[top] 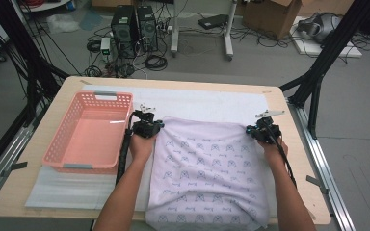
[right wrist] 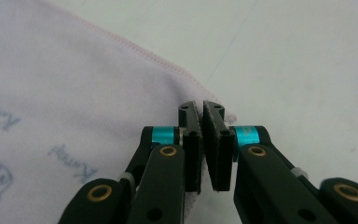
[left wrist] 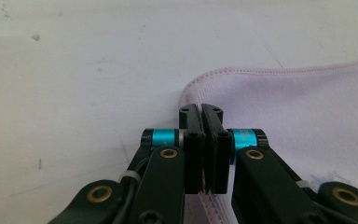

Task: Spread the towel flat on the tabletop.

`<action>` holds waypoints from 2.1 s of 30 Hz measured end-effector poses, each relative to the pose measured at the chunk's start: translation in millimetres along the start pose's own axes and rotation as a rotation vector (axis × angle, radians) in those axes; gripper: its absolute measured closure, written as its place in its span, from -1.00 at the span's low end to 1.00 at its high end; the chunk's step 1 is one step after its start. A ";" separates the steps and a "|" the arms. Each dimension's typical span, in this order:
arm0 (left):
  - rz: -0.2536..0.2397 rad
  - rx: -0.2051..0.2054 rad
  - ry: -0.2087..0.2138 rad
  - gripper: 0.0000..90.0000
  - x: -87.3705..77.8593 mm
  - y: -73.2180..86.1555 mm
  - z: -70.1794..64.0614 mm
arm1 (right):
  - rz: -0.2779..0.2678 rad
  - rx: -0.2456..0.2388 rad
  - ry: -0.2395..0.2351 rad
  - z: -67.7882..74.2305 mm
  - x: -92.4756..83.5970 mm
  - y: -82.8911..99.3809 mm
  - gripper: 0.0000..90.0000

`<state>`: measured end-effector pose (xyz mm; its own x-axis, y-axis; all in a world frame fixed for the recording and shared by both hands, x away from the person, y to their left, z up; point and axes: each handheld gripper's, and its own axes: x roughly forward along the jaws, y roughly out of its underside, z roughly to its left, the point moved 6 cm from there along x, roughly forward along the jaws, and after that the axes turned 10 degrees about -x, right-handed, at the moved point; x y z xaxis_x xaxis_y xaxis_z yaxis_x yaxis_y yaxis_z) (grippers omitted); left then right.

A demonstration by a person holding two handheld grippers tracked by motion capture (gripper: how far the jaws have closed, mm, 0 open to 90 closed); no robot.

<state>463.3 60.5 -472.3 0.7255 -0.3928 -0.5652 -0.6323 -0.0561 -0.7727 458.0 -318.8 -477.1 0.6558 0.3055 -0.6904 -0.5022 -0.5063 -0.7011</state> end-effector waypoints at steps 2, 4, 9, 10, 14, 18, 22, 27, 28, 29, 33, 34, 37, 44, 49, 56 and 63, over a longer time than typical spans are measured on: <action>-0.059 -0.002 0.008 0.93 -0.2 -6.4 -1.9 | -0.046 0.016 0.049 -9.6 0.5 -5.9 0.92; -0.068 -0.031 0.009 0.93 3.0 -7.2 2.2 | -0.077 0.036 0.069 -17.0 1.1 -9.6 0.92; -0.096 -0.027 -0.001 0.93 8.0 -14.1 6.1 | -0.142 0.027 0.126 -24.2 5.0 -25.4 0.92; -0.099 -0.019 -0.004 0.93 8.2 -17.7 5.7 | -0.144 0.024 0.139 -24.9 5.8 -27.3 0.92; -0.147 0.021 -0.030 0.74 6.9 -27.3 3.7 | -0.174 0.083 0.179 -27.0 10.0 -34.6 0.80; -0.060 0.008 0.000 0.32 8.1 -17.0 3.1 | -0.149 0.127 0.148 -25.7 12.5 -31.3 0.39; 0.004 0.047 0.032 0.09 3.1 -10.3 -9.2 | -0.152 0.117 0.110 -20.9 1.3 -30.6 0.39; -0.014 0.082 0.077 0.10 -7.9 -1.0 -22.6 | -0.147 0.095 0.056 -13.8 -16.9 -27.0 0.36; -0.005 0.087 0.080 0.10 -9.1 1.2 -23.1 | -0.144 0.095 0.043 -12.3 -22.1 -24.9 0.35; 0.000 0.097 0.081 0.11 -11.1 4.2 -24.0 | -0.149 0.097 0.024 -11.4 -24.9 -23.6 0.33; 0.011 0.134 0.081 0.25 -20.0 14.3 -23.5 | -0.144 0.084 -0.006 -7.8 -40.5 -12.6 0.34; 0.038 0.130 0.077 0.27 -20.6 16.8 -22.3 | -0.132 0.076 -0.005 -7.2 -43.5 -8.6 0.34; 0.039 0.126 0.054 0.38 -23.9 21.4 -18.8 | -0.122 0.067 -0.022 -3.7 -52.9 2.4 0.42; 0.065 0.099 0.013 0.37 -17.2 35.4 -10.8 | -0.097 0.044 -0.040 11.2 -64.9 25.5 0.42; 0.045 0.157 -0.089 0.93 -18.6 32.6 -8.3 | -0.095 0.037 -0.052 19.2 -69.5 34.0 0.41; 0.012 0.068 -0.008 0.29 -25.6 34.5 -7.7 | -0.083 0.038 -0.075 35.6 -77.2 51.0 0.35; 0.011 0.116 0.126 0.07 -56.9 53.3 -27.4 | -0.073 0.060 -0.111 57.0 -93.9 75.7 0.35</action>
<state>380.9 54.7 -473.4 0.6741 -0.5054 -0.5386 -0.5991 0.0523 -0.7990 326.3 -339.8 -475.5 0.6271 0.4282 -0.6506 -0.4906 -0.4317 -0.7570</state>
